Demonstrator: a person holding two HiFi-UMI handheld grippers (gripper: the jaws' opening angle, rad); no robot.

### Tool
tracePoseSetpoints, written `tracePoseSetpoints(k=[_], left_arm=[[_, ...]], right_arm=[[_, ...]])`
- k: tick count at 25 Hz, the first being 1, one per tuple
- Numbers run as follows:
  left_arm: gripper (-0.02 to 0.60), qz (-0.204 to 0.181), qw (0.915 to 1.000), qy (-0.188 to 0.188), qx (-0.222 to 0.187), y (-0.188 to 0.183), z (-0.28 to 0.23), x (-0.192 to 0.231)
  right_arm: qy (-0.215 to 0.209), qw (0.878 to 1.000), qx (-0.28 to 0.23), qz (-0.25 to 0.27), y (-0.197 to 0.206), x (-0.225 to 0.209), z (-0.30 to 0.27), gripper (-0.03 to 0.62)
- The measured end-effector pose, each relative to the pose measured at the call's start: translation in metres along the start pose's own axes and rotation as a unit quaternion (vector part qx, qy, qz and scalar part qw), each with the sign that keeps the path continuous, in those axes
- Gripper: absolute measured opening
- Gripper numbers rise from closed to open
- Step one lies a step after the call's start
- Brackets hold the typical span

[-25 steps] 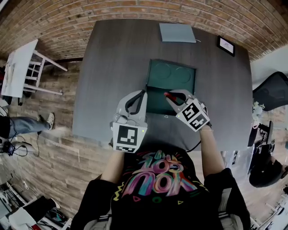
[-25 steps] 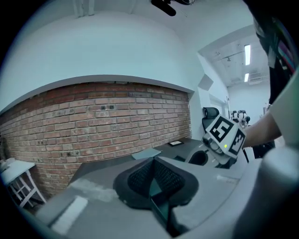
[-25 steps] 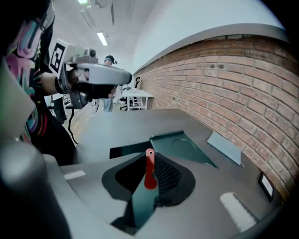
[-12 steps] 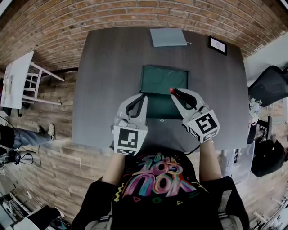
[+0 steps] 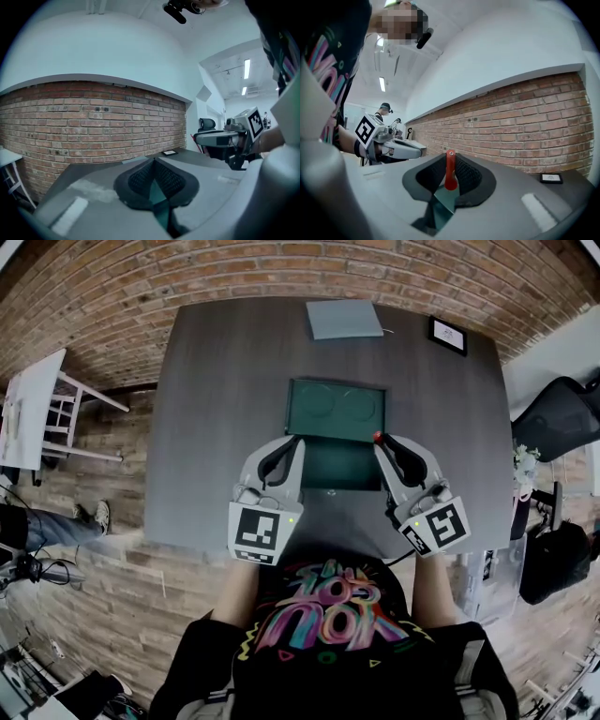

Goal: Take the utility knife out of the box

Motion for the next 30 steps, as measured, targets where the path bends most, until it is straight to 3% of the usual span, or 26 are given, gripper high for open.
tracePoseSetpoints(k=[6,16,20,30], left_arm=[[0.000,-0.005,1.0000,0.000,-0.002,0.001,0.000,0.003],[0.000,0.007,1.0000,0.003,-0.005,-0.002,0.002,0.003],[0.000,-0.006,0.9999,0.004,-0.009,-0.001,0.004,0.005],[0.000,0.020,0.9998,-0.009,-0.006,-0.001,0.009,0.010]], right_arm=[[0.019,0.999,-0.020,-0.018,0.001,-0.006,0.015,0.057],[0.027,0.999,-0.013,-0.015,0.006,-0.001,0.017,0.055],[0.034,0.999,-0.010,-0.013,0.007,0.000,0.018,0.055],[0.040,0.999,-0.011,-0.010,0.003,0.000,0.017,0.055]])
Point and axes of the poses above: the fingertips, and each gripper's own axes: z backward along the fingers, x to its left, y out of its underside, the point moved 7 cm from there along z, backward along the fingers, and after that the axes turned 3 degrees about -y, right-handed, at the moved point
